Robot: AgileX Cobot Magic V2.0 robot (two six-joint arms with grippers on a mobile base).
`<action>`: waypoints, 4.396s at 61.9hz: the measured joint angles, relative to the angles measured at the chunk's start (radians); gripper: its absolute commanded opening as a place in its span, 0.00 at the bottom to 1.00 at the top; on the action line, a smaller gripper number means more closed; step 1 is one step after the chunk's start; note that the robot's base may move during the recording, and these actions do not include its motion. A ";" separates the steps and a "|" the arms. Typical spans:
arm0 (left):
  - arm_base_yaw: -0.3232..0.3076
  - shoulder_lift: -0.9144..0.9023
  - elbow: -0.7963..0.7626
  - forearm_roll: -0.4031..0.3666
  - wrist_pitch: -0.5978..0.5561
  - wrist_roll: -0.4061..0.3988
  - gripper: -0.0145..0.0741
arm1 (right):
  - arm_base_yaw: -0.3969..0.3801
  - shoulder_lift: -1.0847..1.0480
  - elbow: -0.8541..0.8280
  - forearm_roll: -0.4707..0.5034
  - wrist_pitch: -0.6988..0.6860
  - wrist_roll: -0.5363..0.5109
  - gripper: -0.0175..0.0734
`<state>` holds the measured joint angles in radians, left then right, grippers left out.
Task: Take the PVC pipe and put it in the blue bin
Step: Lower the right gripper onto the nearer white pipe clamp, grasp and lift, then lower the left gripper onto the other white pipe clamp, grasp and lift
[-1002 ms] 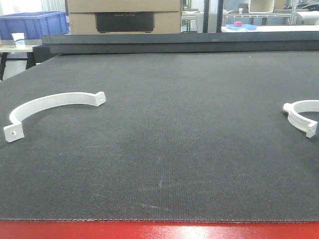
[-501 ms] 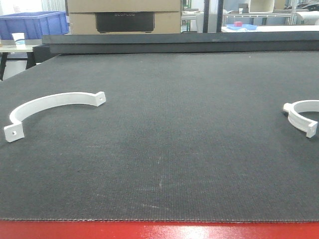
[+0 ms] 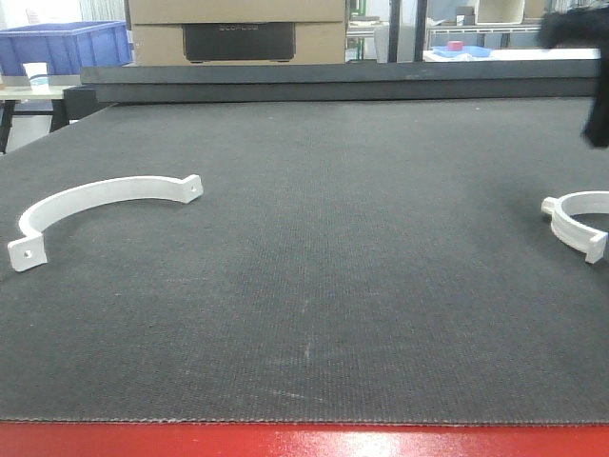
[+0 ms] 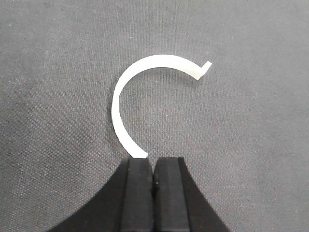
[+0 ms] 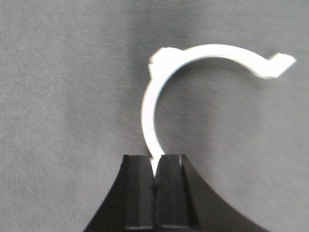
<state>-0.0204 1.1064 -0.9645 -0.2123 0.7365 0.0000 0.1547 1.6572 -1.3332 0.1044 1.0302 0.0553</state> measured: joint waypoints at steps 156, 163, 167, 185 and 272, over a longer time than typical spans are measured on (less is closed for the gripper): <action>0.000 0.733 -0.620 0.142 0.454 -0.056 0.04 | 0.005 0.154 -0.162 -0.008 0.181 0.006 0.02; 0.000 0.768 -0.623 0.143 0.458 -0.056 0.07 | 0.005 0.118 -0.162 -0.008 0.168 0.006 0.02; 0.000 0.781 -0.625 0.145 0.458 -0.054 0.15 | 0.005 0.103 -0.162 -0.008 0.158 0.006 0.02; 0.000 0.802 -0.625 0.157 0.453 -0.054 0.49 | 0.005 0.099 -0.162 -0.008 0.133 0.006 0.02; -0.044 0.925 -0.668 0.212 0.471 -0.076 0.04 | 0.005 0.099 -0.162 -0.008 0.122 0.004 0.02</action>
<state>-0.0646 2.0311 -1.6327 0.0000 1.2070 -0.0755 0.1597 1.7558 -1.4955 0.0962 1.1518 0.0589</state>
